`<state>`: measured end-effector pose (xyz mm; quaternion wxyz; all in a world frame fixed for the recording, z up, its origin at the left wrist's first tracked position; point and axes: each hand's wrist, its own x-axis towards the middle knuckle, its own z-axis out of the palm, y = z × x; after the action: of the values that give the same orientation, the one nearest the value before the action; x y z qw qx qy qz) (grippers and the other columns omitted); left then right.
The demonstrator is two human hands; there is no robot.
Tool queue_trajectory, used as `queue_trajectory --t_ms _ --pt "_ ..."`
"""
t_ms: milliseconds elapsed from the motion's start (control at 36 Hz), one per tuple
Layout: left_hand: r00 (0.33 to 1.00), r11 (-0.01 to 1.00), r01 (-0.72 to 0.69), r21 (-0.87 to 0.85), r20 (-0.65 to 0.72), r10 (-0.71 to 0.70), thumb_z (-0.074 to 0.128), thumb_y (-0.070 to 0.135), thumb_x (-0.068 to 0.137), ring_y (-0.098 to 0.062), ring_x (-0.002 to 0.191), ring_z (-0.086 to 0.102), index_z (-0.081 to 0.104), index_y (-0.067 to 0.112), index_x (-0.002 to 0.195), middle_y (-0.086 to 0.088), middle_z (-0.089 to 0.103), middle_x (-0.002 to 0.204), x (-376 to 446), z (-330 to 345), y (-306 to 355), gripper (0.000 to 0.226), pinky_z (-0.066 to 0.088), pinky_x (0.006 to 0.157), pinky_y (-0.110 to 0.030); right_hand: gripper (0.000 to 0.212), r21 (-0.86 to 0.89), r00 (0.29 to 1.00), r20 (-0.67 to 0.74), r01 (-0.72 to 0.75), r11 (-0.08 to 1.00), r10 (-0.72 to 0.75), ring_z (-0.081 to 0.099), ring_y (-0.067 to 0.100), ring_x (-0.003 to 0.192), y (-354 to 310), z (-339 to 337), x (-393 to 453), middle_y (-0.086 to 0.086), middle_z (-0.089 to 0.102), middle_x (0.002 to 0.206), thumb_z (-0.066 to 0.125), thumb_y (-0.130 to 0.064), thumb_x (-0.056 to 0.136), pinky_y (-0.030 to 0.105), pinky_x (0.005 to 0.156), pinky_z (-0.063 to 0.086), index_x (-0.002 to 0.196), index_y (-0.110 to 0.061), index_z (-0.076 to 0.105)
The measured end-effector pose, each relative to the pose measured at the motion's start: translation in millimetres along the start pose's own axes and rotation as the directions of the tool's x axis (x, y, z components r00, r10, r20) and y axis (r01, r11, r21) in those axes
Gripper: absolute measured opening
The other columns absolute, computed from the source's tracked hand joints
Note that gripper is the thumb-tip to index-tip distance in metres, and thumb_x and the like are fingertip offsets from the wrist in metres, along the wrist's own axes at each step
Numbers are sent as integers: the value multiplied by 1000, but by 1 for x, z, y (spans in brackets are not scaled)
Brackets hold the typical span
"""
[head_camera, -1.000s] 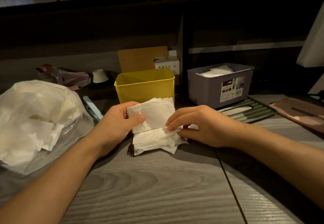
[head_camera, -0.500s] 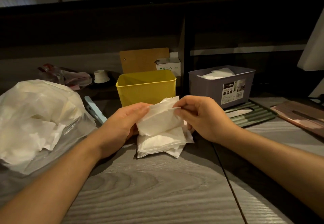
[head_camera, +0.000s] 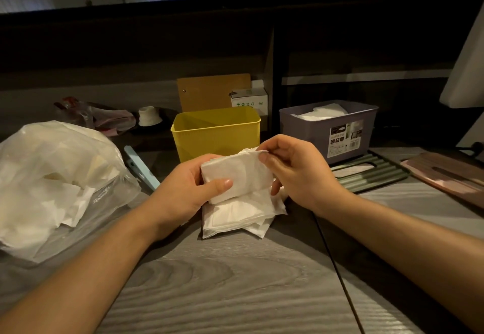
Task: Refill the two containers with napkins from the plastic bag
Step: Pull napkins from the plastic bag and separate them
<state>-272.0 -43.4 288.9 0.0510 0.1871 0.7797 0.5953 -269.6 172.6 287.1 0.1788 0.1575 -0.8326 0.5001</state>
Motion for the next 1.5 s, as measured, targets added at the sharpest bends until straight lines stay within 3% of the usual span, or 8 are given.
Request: queue_trajectory --t_ms 167,250,333,472,778,1167,1389,1500 --pt "998 1000 1 18 -60 0 58 13 99 -8 96 71 67 24 116 8 75 103 1 3 0 22 60 77 -21 16 -13 1000 -13 26 1000 -26 66 6 72 0 0 1 -12 69 97 61 -12 99 20 64 56 112 -20 66" --pt "992 998 21 -57 -125 -28 56 8 99 -16 98 72 68 19 115 0 76 104 3 2 -3 22 61 83 -30 26 -192 972 -31 221 956 -231 61 3 92 -2 -7 2 -16 62 101 61 -1 96 14 79 51 113 -19 68" --pt "983 993 50 -104 -169 -67 57 8 99 -21 101 73 68 19 115 -2 76 106 5 -3 -6 23 60 88 -38 38 -263 889 210 453 852 -408 61 5 108 0 -19 -1 -6 67 114 53 12 92 22 90 53 107 -17 72" --pt "983 994 67 -86 -165 -81 57 9 100 -20 103 72 69 20 117 -1 76 108 6 -6 -9 23 58 91 -41 46 -253 764 600 465 848 -239 50 -6 123 -2 -27 -8 -20 64 128 56 8 93 13 102 43 114 -30 74" --pt "990 996 73 -49 -117 -79 56 9 100 -19 105 71 68 17 120 -2 75 111 4 -8 -7 24 58 92 -38 61 -282 639 769 364 888 -18 30 -17 134 -10 -42 -9 -34 40 146 61 -3 90 5 102 36 133 -45 58" --pt "994 998 60 -19 -89 -61 56 10 100 -17 103 71 69 17 117 -2 75 109 1 -6 -2 22 60 90 -33 31 -269 841 523 317 910 -138 53 -5 120 5 -34 -8 -19 62 129 64 -13 96 28 99 51 120 -30 71" --pt "996 998 60 14 -62 -59 56 11 100 -17 101 71 70 18 114 -1 76 104 0 -4 0 20 58 92 -38 53 -250 761 629 390 886 -157 43 3 128 0 -33 -9 -24 55 131 64 0 90 28 102 44 128 -37 64" --pt "996 997 65 45 -59 -63 57 13 100 -15 101 69 70 21 113 1 74 103 -1 -4 0 20 57 93 -42 40 -292 726 669 453 843 -158 39 -3 117 -4 -28 -8 -27 53 114 68 -7 91 18 100 38 121 -34 69"
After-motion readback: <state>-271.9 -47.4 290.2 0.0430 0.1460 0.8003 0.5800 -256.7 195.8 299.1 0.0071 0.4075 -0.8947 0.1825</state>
